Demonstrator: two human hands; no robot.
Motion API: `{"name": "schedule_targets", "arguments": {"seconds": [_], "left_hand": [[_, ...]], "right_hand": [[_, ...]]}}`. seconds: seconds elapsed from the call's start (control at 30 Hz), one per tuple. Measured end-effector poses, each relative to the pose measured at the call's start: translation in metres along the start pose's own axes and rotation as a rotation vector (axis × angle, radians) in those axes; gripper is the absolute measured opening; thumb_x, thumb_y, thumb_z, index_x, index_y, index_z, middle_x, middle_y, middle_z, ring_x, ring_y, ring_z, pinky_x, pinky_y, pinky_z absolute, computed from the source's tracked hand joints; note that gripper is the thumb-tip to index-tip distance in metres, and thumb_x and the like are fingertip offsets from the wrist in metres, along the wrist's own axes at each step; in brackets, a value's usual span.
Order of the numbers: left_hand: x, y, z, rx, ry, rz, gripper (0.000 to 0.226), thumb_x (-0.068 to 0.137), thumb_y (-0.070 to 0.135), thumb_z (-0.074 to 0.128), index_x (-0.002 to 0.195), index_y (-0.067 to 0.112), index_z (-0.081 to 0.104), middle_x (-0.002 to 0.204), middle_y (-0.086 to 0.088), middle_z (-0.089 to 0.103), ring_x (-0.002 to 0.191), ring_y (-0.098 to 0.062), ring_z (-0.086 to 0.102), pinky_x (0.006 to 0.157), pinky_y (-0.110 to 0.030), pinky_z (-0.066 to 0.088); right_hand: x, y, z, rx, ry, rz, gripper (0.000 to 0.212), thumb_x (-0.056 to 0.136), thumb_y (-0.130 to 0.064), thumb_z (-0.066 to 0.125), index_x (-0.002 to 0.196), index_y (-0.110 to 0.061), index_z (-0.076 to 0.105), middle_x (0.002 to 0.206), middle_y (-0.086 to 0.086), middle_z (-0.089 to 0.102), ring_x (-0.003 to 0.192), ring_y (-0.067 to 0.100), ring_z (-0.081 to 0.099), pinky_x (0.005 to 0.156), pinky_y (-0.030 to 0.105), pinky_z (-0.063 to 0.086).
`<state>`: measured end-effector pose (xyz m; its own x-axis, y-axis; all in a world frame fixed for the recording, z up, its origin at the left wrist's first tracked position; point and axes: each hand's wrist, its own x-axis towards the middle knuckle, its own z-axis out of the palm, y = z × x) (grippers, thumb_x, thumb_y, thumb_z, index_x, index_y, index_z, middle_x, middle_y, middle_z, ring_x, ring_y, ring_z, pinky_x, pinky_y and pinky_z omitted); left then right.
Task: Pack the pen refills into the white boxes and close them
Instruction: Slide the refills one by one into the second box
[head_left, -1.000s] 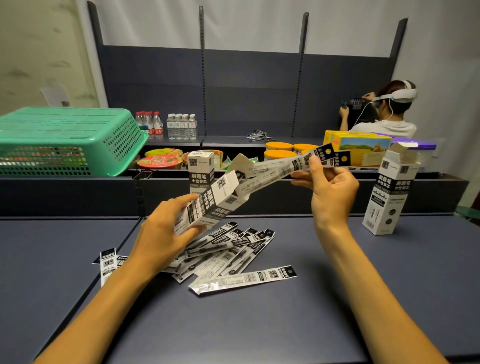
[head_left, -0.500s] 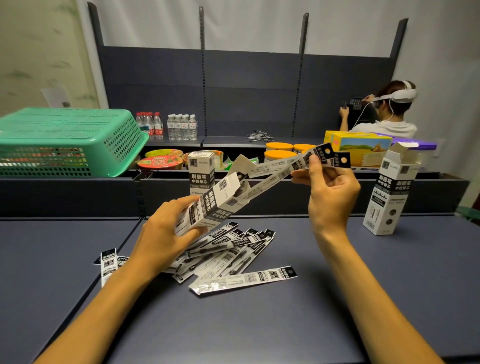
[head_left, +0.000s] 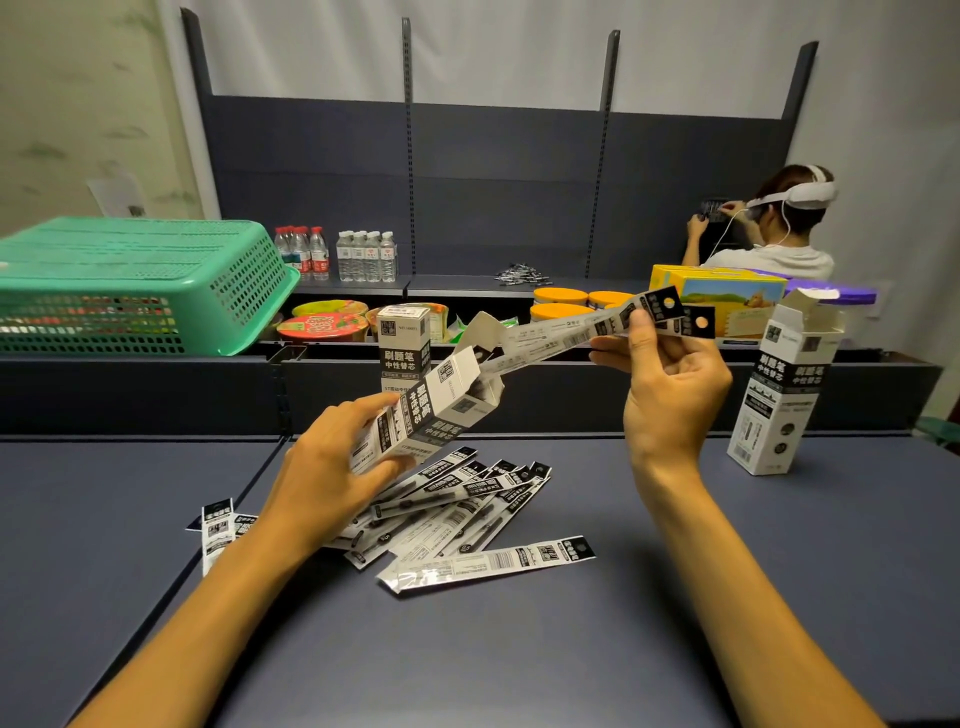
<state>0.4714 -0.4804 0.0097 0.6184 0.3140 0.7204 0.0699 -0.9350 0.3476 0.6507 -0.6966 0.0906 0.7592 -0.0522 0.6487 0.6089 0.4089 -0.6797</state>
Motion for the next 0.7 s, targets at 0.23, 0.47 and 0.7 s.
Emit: {"name": "schedule_targets", "arguments": {"seconds": [0.23, 0.47, 0.7], "left_hand": [[0.000, 0.002, -0.002, -0.005, 0.011, -0.008, 0.070, 0.075, 0.033, 0.079, 0.134, 0.040, 0.042, 0.109, 0.015, 0.053, 0.097, -0.012, 0.058, 0.076, -0.040, 0.057], [0.001, 0.003, -0.002, -0.024, 0.038, -0.027, 0.067, 0.075, 0.033, 0.078, 0.134, 0.033, 0.046, 0.114, 0.008, 0.059, 0.100, -0.014, 0.059, 0.079, -0.043, 0.056], [0.000, 0.005, -0.001, -0.002, 0.016, 0.006, 0.071, 0.074, 0.028, 0.081, 0.133, 0.036, 0.043, 0.112, 0.003, 0.061, 0.100, -0.014, 0.058, 0.079, -0.040, 0.057]], "right_hand": [[-0.006, -0.001, 0.002, 0.021, -0.170, -0.039, 0.006, 0.094, -0.011, 0.061, 0.095, -0.007, 0.064, 0.080, -0.010, 0.075, 0.069, 0.017, 0.074, 0.060, 0.029, 0.059], [-0.003, -0.003, -0.003, 0.051, -0.323, -0.066, 0.017, 0.094, -0.008, 0.059, 0.107, 0.003, 0.064, 0.088, -0.011, 0.076, 0.072, 0.018, 0.074, 0.060, 0.024, 0.057], [-0.014, 0.007, 0.005, 0.018, -0.527, -0.016, 0.009, 0.093, -0.005, 0.061, 0.100, -0.003, 0.066, 0.086, 0.003, 0.075, 0.072, 0.017, 0.074, 0.061, 0.024, 0.057]]}}
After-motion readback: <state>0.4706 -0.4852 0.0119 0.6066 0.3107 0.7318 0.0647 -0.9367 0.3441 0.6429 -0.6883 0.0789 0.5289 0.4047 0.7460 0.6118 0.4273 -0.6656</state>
